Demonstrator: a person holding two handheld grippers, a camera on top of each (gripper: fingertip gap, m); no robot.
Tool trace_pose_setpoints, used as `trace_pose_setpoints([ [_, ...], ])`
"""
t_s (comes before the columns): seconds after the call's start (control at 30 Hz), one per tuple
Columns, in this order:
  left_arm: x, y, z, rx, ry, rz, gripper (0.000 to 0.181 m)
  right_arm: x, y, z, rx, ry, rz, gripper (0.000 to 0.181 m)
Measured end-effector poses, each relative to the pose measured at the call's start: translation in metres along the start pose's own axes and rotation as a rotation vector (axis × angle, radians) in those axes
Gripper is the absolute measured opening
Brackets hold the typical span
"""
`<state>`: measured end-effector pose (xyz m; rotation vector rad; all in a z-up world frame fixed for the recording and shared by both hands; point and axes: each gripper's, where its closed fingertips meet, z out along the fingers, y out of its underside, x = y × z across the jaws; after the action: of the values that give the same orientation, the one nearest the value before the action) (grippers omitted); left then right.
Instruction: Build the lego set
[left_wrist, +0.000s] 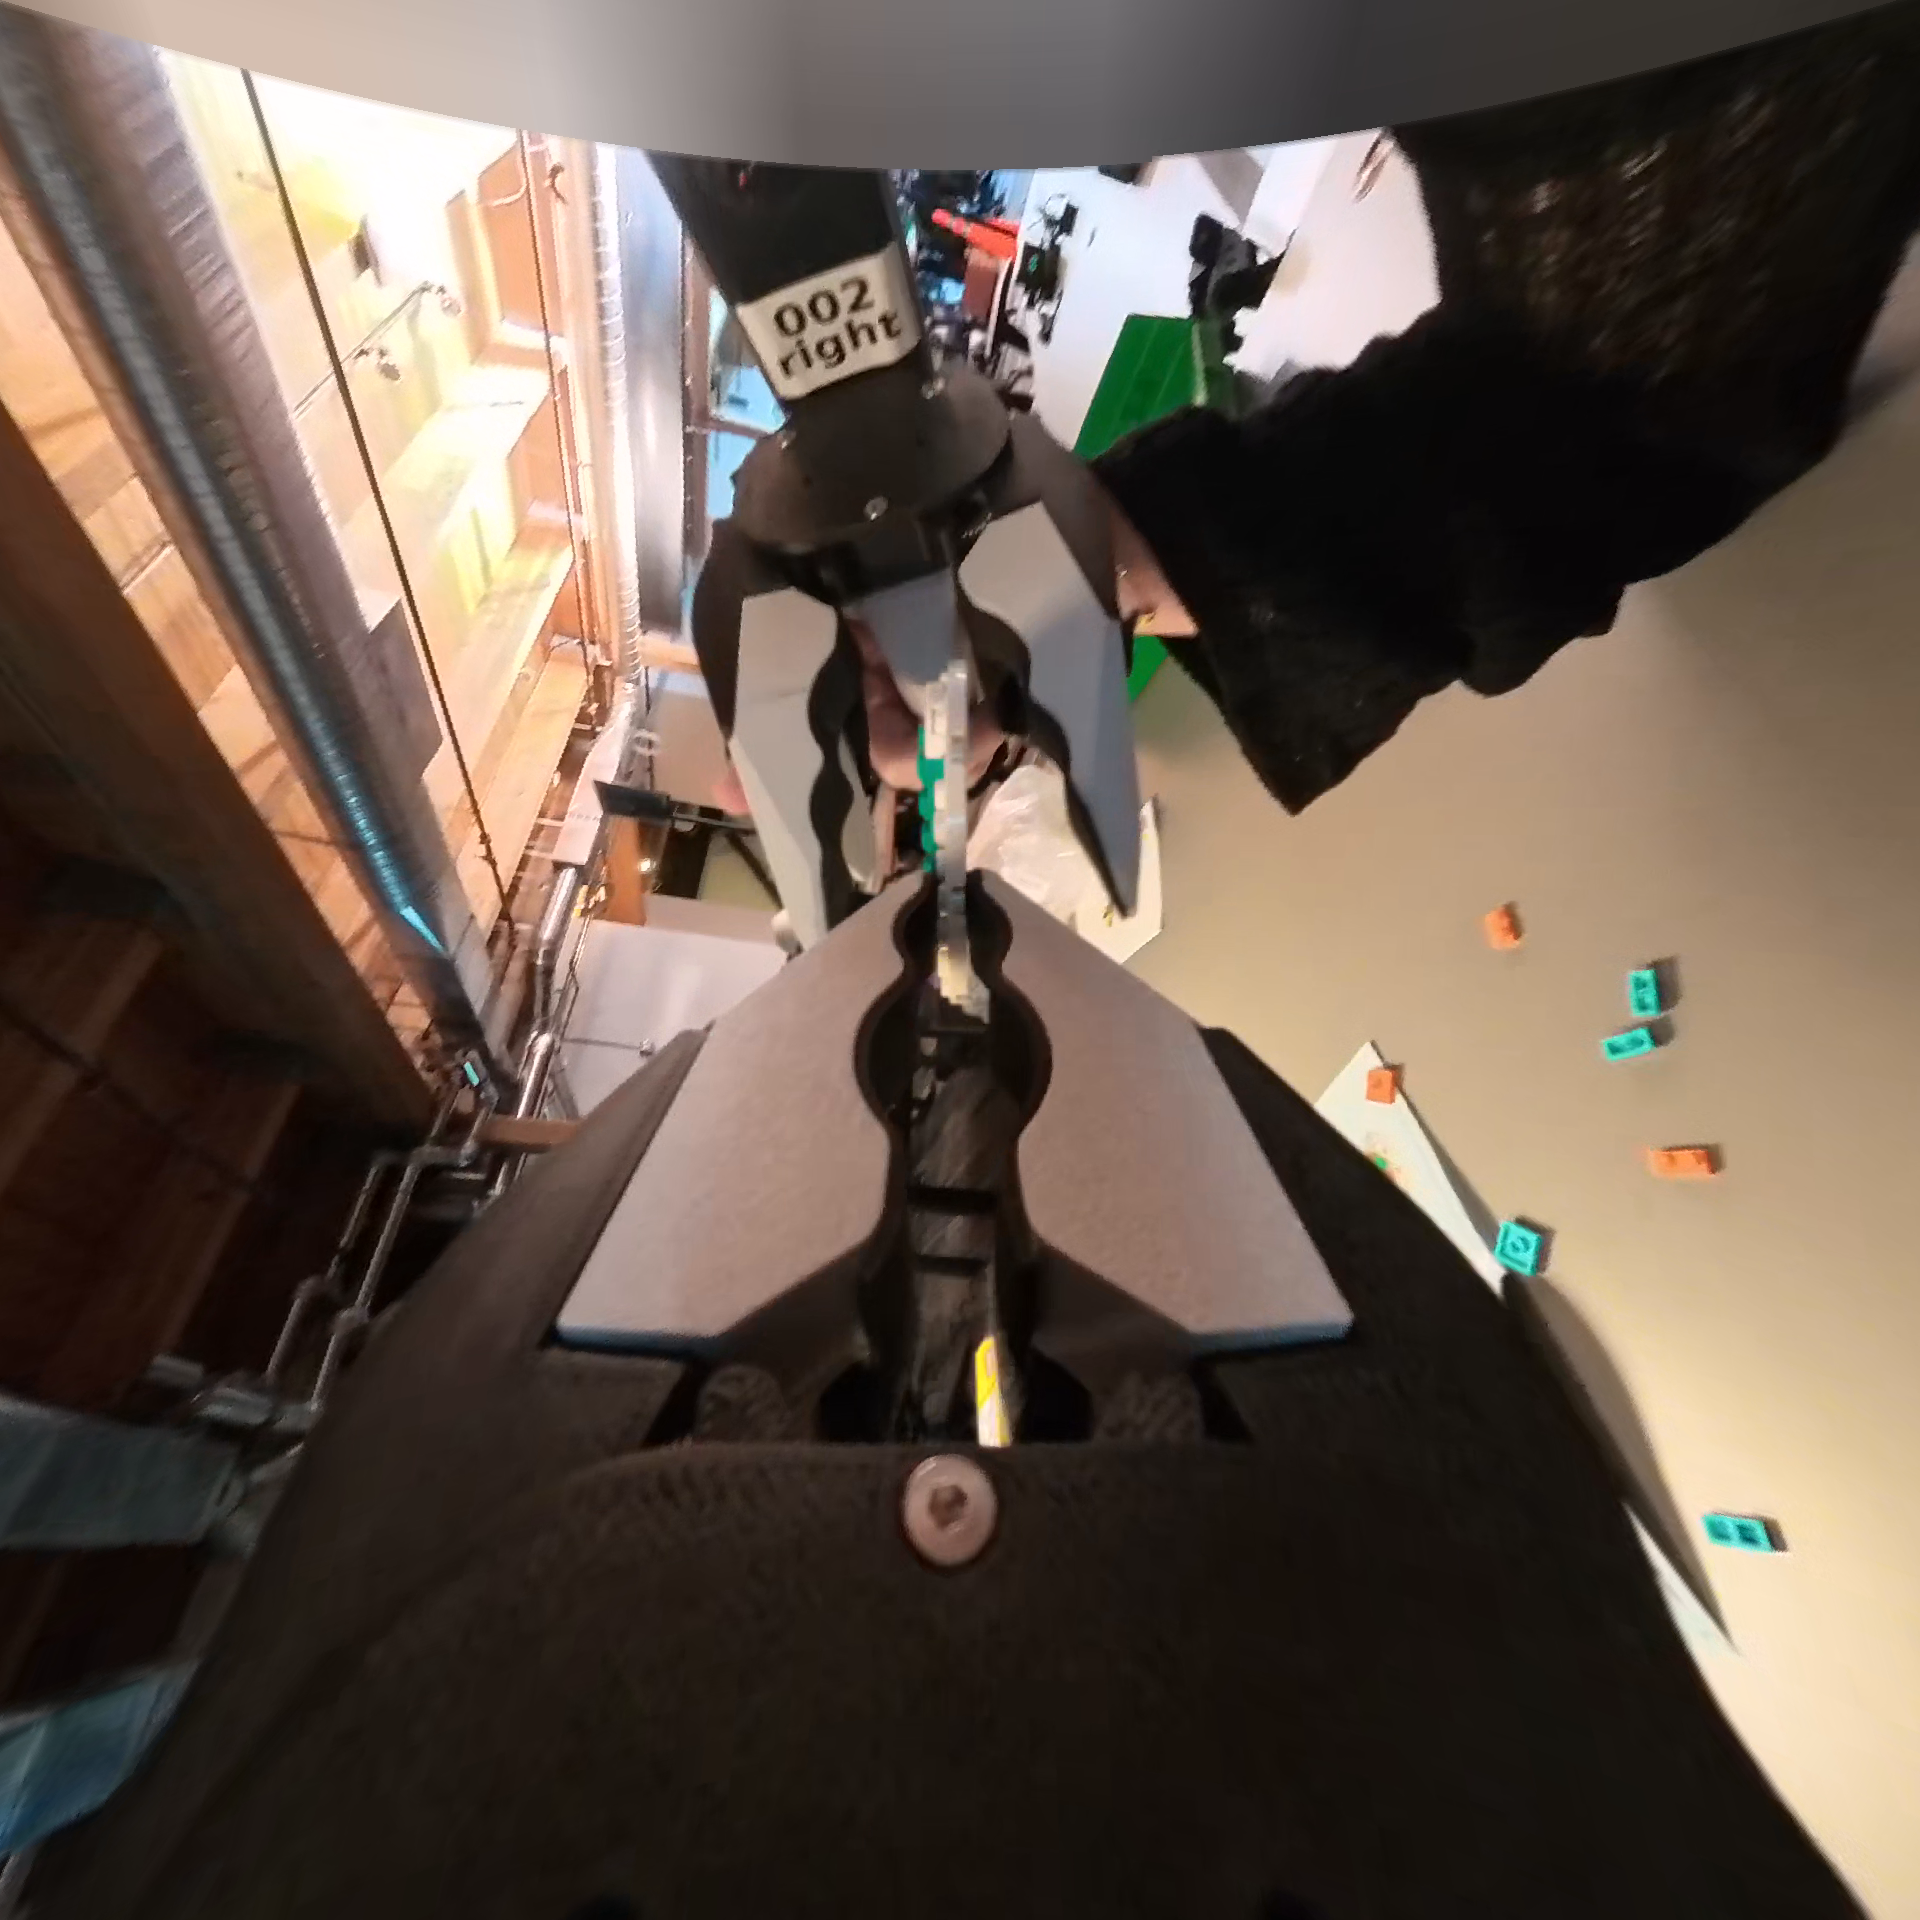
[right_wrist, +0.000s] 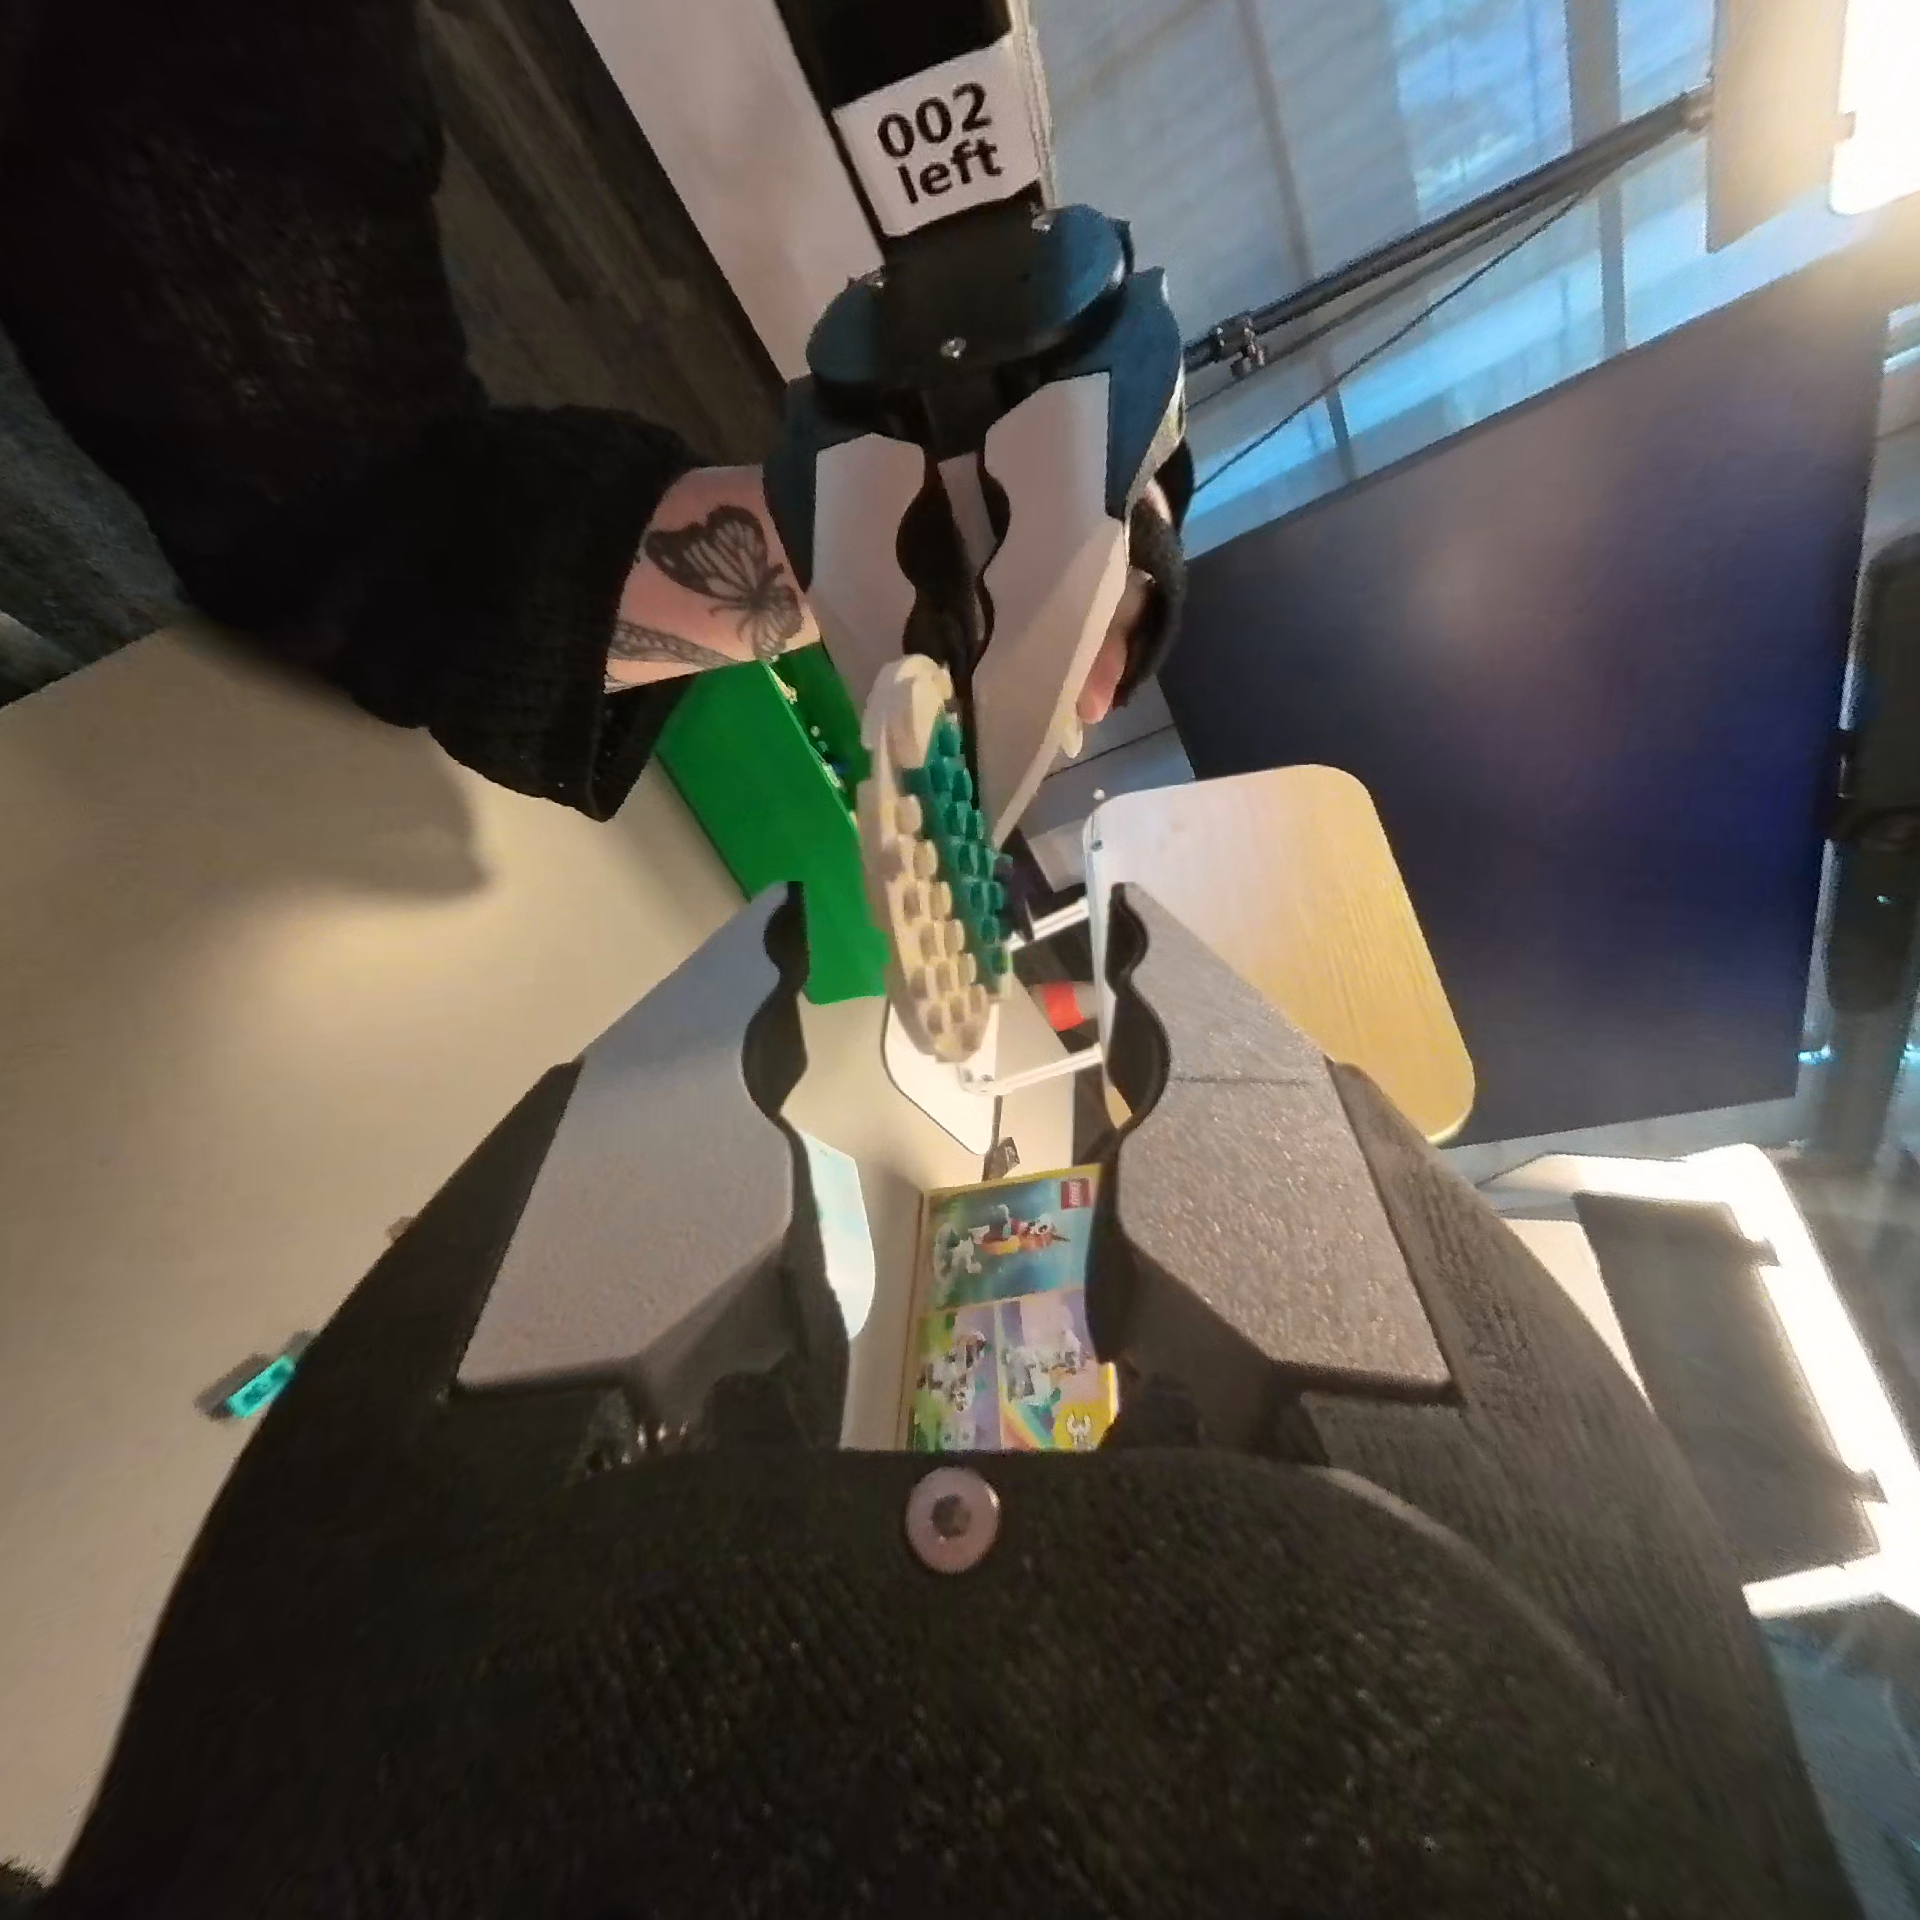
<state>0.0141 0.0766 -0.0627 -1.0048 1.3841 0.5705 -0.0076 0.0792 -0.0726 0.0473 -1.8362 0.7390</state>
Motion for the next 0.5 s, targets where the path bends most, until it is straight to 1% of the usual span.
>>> trace_pose_setpoints([
  [0.1,0.002,-0.007,-0.001,0.03,0.015,-0.002,0.004,-0.003,-0.004,0.0,0.016,-0.016,-0.012,0.047],
  [0.2,0.004,-0.011,-0.002,0.045,0.028,-0.007,0.004,-0.005,-0.008,-0.001,0.033,-0.018,-0.02,0.043],
  [0.37,0.004,-0.012,-0.004,0.047,0.03,-0.007,0.004,-0.004,-0.01,-0.006,0.028,-0.013,-0.023,0.044],
  [0.43,0.003,-0.01,-0.005,0.039,0.02,-0.006,0.004,0.001,-0.004,-0.012,0.0,0.005,0.0,0.049],
  [0.5,0.001,-0.009,-0.006,0.034,0.007,-0.001,0.004,0.005,0.001,-0.022,-0.007,0.012,0.049,0.049],
])
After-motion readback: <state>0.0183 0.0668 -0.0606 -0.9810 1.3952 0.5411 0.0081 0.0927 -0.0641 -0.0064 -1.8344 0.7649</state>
